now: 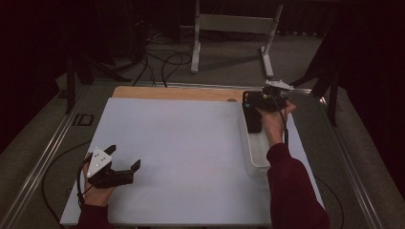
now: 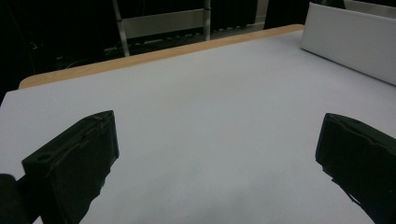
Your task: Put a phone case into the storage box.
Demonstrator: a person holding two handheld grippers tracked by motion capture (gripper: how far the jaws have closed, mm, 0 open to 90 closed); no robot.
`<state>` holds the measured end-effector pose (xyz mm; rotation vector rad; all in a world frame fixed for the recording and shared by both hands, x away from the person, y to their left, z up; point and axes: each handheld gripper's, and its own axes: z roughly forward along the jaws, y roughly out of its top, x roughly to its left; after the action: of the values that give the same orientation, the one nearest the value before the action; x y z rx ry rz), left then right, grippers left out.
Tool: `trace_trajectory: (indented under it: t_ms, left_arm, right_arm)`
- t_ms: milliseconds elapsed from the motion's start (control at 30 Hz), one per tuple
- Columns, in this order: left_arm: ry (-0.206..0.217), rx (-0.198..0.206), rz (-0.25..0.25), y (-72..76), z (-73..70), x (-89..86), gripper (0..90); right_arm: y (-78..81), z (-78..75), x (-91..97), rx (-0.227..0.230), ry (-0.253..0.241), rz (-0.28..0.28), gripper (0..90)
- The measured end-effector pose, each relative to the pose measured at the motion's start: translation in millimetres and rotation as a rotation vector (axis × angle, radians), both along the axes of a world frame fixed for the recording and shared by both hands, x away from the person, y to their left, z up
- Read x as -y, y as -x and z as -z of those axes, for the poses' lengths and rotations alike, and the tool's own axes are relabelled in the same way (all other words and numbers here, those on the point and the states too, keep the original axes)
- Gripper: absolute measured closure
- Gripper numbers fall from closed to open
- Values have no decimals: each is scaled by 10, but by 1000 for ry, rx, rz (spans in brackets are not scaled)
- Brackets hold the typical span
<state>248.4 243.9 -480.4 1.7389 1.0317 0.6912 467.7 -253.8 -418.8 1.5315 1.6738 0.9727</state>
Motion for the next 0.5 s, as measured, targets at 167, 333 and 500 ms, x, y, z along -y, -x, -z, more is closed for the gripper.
trace_trajectory:
  t_ms: [167, 333, 500]
  left_arm:
    - [5, 4, -2, 1, -6, 0, 0]
    - [4, 5, -2, 3, -12, 6, 0]
    - [4, 8, -1, 7, -20, 4, 0]
  right_arm:
    - [55, -4, 17, -11, 1, -14, 70]
    - [156, -76, 4, 15, -2, -46, 71]
    - [305, -122, 3, 42, -29, -73, 71]
